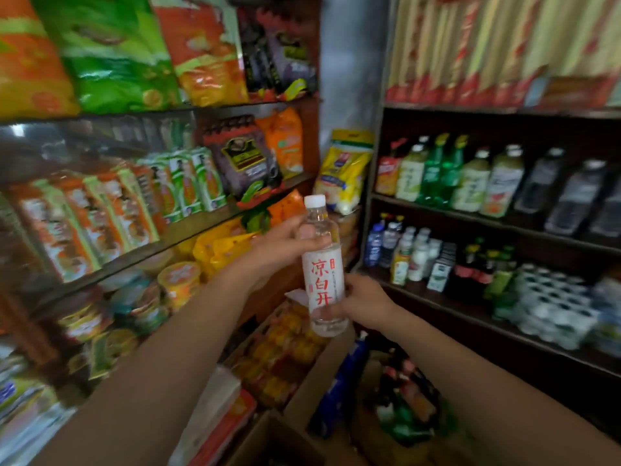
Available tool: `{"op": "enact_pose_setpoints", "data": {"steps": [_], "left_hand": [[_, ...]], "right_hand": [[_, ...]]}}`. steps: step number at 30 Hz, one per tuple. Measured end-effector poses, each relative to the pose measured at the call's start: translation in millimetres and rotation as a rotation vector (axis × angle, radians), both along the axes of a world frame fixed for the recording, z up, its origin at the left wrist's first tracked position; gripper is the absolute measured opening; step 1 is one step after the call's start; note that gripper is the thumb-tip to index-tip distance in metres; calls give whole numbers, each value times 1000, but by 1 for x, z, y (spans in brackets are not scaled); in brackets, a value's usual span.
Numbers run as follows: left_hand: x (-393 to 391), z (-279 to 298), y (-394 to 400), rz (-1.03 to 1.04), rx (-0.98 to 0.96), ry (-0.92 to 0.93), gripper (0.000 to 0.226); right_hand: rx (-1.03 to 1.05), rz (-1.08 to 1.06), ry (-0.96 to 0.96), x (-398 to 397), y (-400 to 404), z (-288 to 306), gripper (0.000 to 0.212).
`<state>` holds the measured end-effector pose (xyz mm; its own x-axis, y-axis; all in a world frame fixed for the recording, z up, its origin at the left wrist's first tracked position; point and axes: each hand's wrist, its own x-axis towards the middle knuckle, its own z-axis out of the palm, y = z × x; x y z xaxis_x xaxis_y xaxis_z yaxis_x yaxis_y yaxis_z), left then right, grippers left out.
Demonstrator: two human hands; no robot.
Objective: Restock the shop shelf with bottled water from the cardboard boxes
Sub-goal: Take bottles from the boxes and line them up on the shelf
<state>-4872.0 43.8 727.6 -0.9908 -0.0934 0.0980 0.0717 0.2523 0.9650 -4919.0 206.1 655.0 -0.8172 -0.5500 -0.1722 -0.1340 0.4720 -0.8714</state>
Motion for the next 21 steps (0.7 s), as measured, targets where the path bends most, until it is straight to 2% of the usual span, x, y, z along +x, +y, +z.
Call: {"op": "enact_pose_setpoints", "data": {"steps": [8,13,18,21], "left_hand": [[-113,49,170,-232,1,104,41],[-167,64,256,-353,-49,146,32],[-211,68,336,-455,-67,146,22],[-238,66,379,-516,-52,138,35]], "right_hand": [[-72,-284,71,-72,165,49,61],[-75,-414,139,-110,248,65,55],[-11,-566,187,-135,329,64,81],[-20,-670,190,-156,369,58,86]]}}
